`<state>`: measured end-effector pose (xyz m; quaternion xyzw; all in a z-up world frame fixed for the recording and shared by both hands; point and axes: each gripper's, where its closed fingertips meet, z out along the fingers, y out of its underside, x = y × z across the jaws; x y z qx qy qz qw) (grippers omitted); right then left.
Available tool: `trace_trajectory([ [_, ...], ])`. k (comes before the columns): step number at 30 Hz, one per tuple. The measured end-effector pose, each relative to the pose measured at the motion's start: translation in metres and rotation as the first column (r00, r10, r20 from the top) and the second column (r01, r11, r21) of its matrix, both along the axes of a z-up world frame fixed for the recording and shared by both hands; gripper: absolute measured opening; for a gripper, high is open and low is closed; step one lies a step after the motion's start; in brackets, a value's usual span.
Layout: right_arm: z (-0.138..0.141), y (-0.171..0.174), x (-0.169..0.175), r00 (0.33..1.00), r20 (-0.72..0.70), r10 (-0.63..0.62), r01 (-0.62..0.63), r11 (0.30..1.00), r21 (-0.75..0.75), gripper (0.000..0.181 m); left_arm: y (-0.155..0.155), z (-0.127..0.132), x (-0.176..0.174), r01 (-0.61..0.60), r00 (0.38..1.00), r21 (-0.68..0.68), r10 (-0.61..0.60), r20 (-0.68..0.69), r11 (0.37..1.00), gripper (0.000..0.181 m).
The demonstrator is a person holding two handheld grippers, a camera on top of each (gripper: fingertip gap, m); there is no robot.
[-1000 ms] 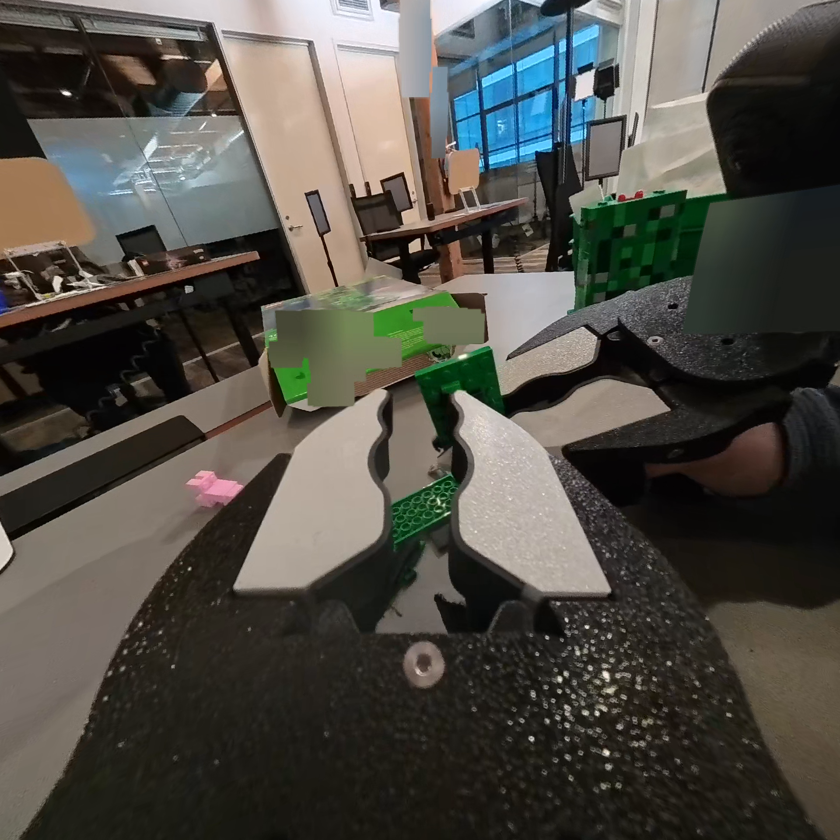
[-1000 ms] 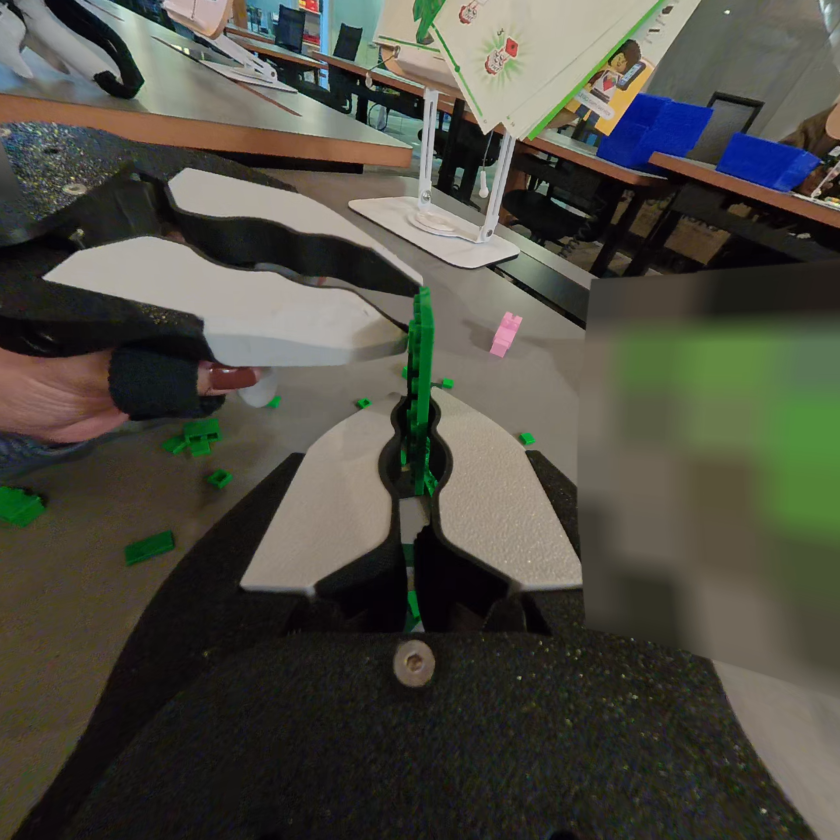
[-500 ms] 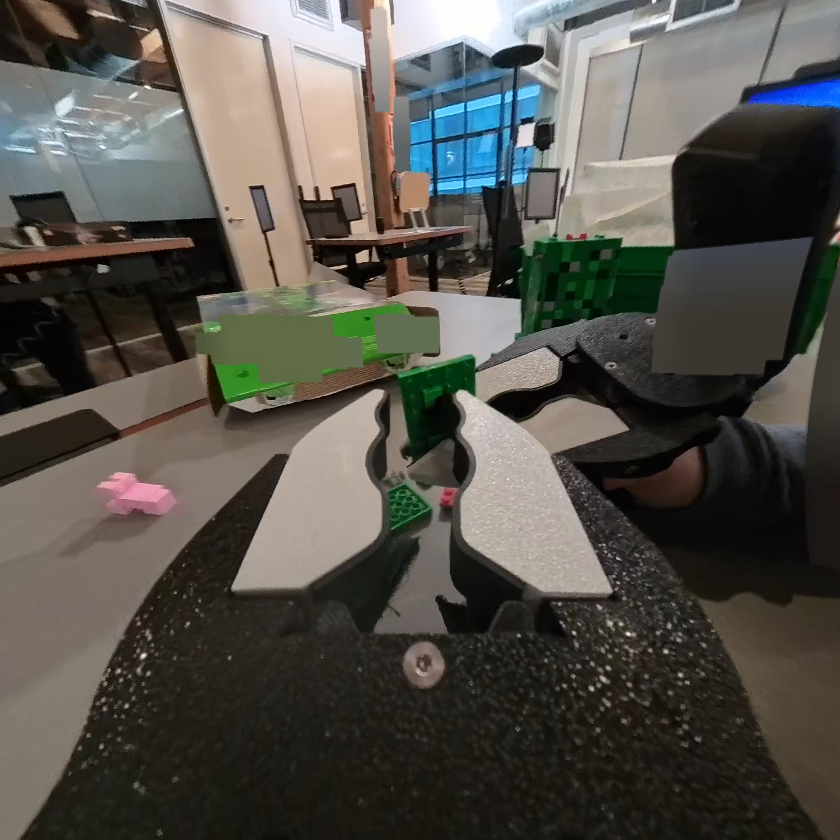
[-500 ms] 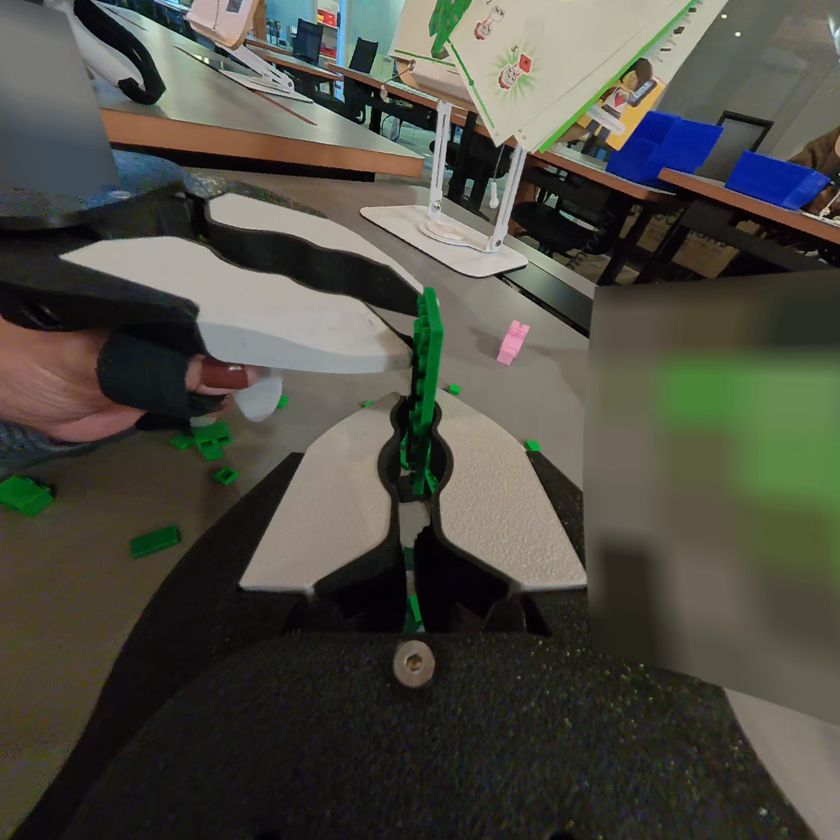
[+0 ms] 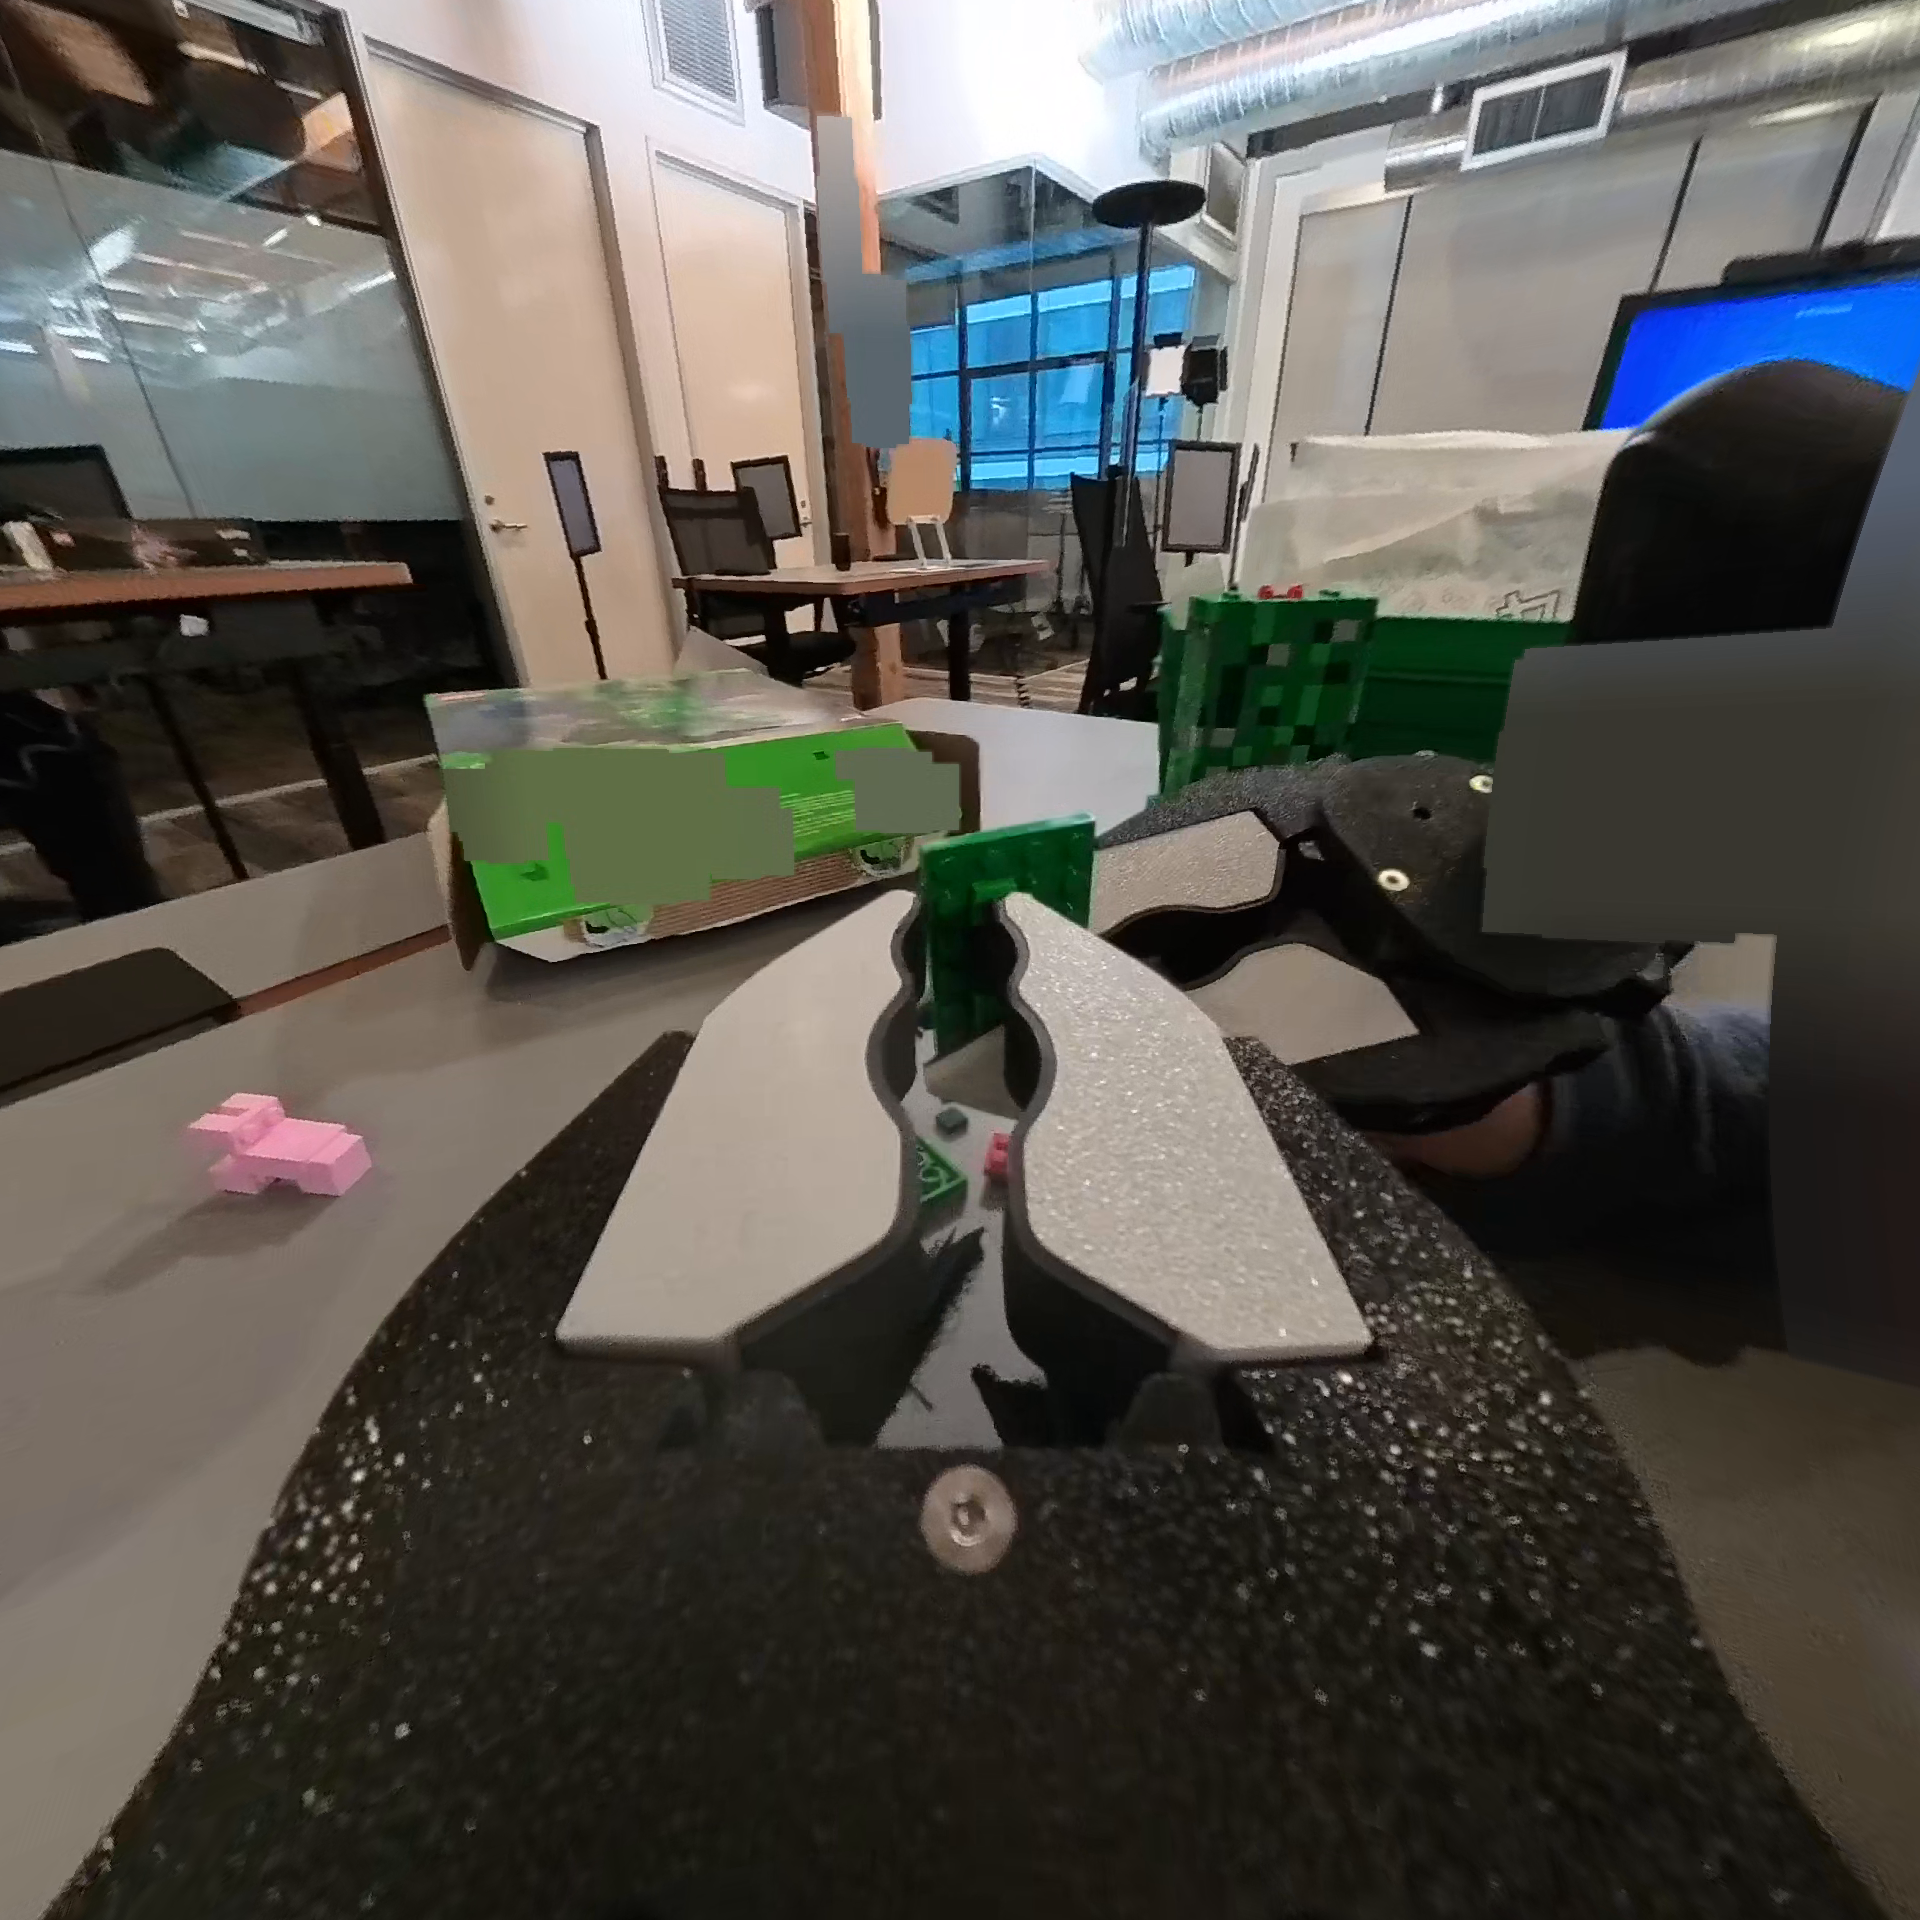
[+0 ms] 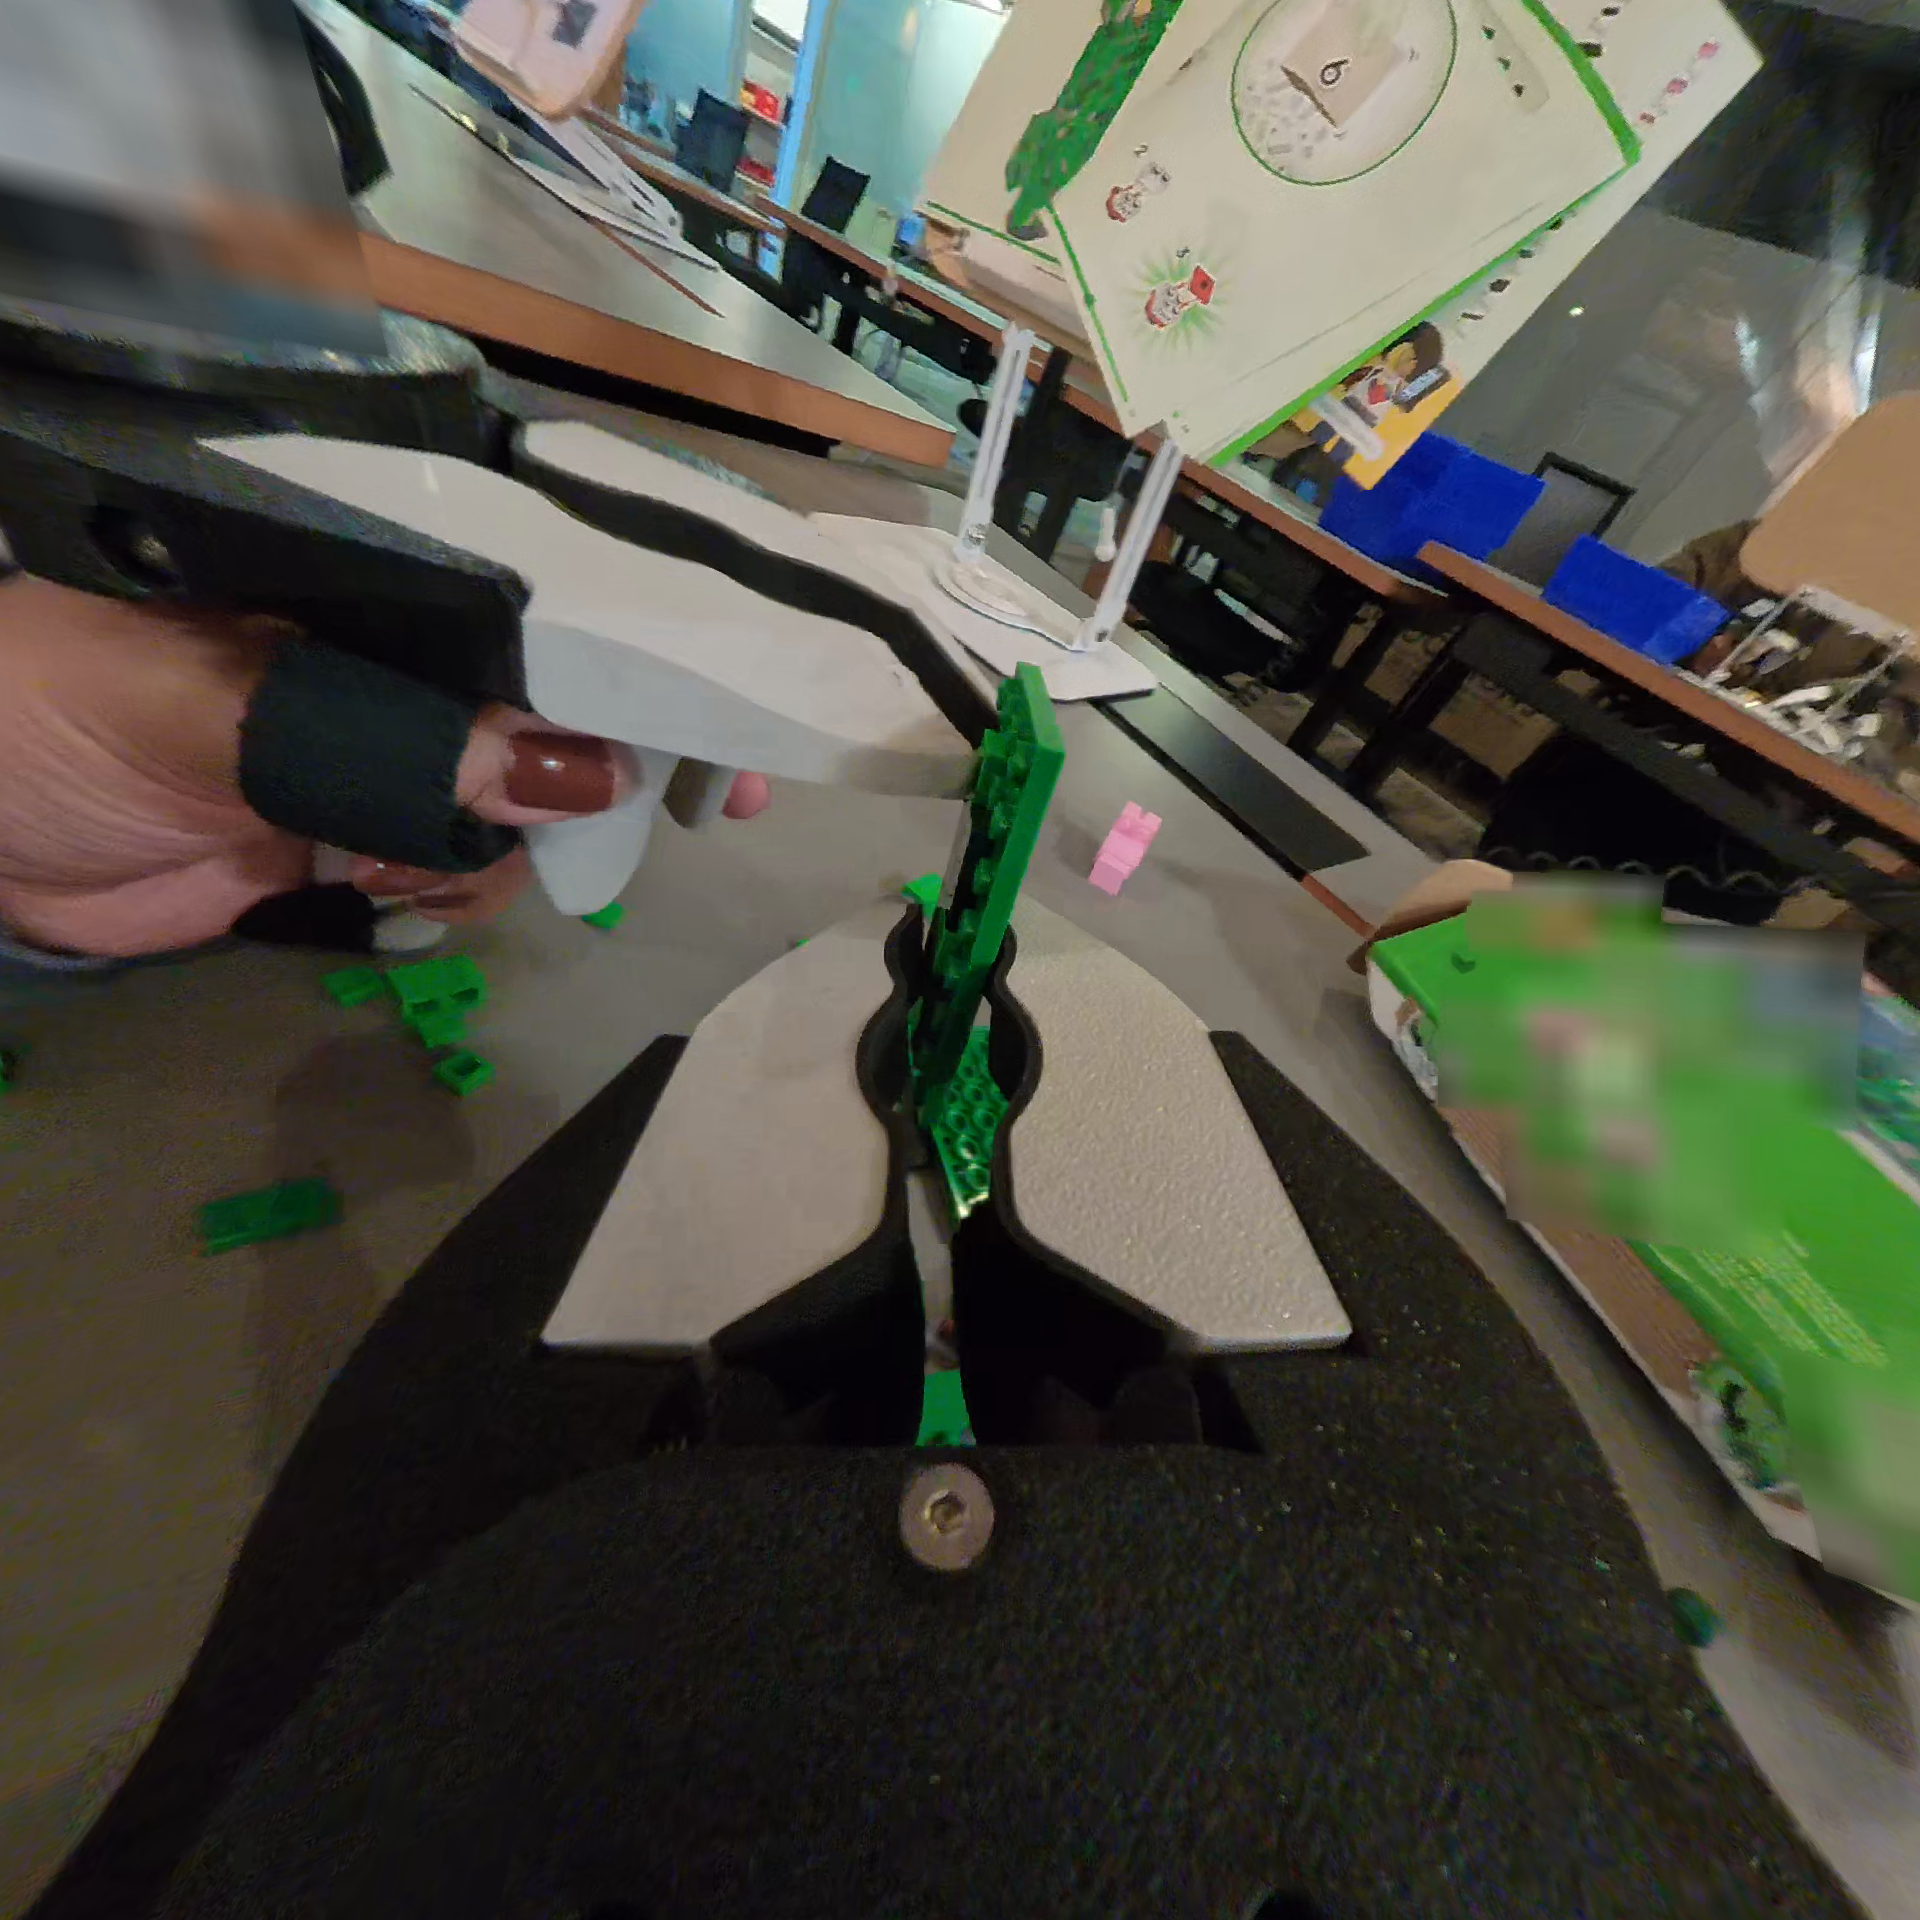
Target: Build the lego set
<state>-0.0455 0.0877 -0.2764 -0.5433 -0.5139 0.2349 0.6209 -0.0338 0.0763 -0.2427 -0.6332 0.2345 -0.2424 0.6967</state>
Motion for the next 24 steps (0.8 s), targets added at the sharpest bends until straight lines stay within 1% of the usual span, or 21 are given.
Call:
trace_trajectory([
  [2, 0.0012, 0.0025, 0.0016, 0.999, 0.015, -0.034, 0.033, 0.998, 0.049, 0.008, -0.0005, 0.0005, 0.0014, -0.004, 1.0, 0.019, 0.004, -0.016, 1.0, 0.013],
  [4, 0.0008, 0.0029, 0.0013, 0.998, 0.036, -0.053, 0.049, 0.995, 0.089, 0.009, -0.0016, 0.0003, 0.0042, 0.016, 1.0, 0.014, -0.016, -0.006, 1.0, 0.019],
  [7, 0.0007, 0.0036, 0.0015, 0.996, 0.052, -0.071, 0.064, 0.991, 0.119, 0.008, -0.0021, 0.0003, 0.0042, 0.022, 1.0, 0.02, -0.022, -0.01, 1.0, 0.02],
  [13, 0.0028, 0.0002, 0.0003, 0.998, 0.038, -0.045, 0.04, 0.992, 0.122, 0.009, -0.0036, 0.0024, 0.0037, 0.009, 0.999, 0.03, -0.007, -0.046, 0.999, 0.02],
  [22, 0.004, -0.0034, -0.0014, 1.0, 0.004, -0.011, 0.011, 0.996, 0.089, 0.009, -0.0053, 0.0041, 0.0024, 0.077, 0.997, -0.005, -0.077, 0.014, 0.997, 0.02],
  [23, 0.0055, -0.003, -0.001, 1.0, -0.011, -0.011, 0.012, 0.997, 0.08, 0.017, -0.0062, 0.0066, 0.0003, 0.085, 0.996, 0.003, -0.085, 0.035, 0.996, 0.011],
  [24, 0.0075, -0.002, -0.0005, 0.999, -0.032, -0.008, 0.01, 0.998, 0.063, 0.021, -0.0063, 0.0083, -0.0027, 0.089, 0.994, 0.003, -0.089, 0.057, 0.996, 0.009],
])
